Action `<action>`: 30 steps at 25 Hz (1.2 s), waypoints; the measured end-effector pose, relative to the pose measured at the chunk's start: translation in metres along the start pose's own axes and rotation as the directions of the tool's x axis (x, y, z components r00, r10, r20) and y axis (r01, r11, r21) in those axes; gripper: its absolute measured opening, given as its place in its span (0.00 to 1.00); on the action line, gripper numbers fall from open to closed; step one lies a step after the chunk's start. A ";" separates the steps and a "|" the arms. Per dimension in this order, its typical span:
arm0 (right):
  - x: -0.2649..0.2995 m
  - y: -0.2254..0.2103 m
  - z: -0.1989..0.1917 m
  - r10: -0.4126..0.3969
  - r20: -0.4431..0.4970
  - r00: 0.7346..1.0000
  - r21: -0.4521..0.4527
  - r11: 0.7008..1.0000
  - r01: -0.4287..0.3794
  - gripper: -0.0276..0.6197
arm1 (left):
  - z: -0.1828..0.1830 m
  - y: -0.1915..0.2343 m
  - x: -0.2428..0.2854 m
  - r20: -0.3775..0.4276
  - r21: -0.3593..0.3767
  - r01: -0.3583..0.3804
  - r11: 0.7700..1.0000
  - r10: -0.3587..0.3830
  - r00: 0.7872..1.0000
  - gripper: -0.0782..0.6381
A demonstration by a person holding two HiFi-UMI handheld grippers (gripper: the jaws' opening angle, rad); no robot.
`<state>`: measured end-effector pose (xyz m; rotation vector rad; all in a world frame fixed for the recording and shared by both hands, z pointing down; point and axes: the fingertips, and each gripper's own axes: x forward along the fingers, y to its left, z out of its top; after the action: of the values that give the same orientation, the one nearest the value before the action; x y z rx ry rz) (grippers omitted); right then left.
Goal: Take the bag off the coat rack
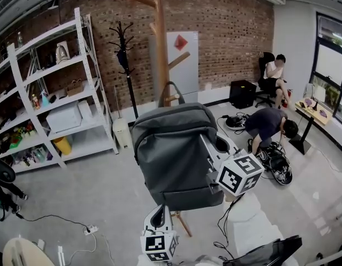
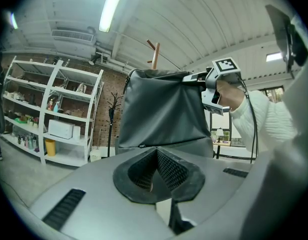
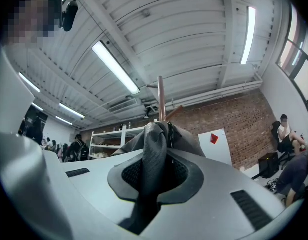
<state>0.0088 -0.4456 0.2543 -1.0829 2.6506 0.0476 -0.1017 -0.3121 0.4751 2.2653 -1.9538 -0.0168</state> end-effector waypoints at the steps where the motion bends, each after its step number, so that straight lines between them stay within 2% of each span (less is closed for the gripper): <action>1: 0.000 0.000 0.003 -0.003 0.006 1.000 0.000 1.000 0.003 0.10 | 0.000 0.000 0.000 0.000 0.000 0.000 1.000 0.000 1.000 0.09; 14: -0.036 0.006 0.036 -0.047 0.088 0.995 0.008 0.999 0.047 0.10 | -0.002 -0.007 -0.005 0.004 -0.009 0.037 0.999 -0.037 0.999 0.09; 25: -0.070 0.020 0.011 -0.085 0.034 0.996 0.030 0.996 0.084 0.10 | -0.006 -0.001 -0.015 0.007 -0.024 0.045 0.999 -0.045 0.999 0.09; 30: -0.086 0.027 -0.009 -0.073 0.016 0.997 0.044 0.996 0.073 0.10 | -0.012 0.000 -0.022 0.002 -0.040 0.044 0.998 -0.044 0.999 0.09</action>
<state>0.0460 -0.3687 0.2837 -1.1590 2.5820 -0.0148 -0.1040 -0.2889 0.4854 2.2828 -1.8864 -0.0615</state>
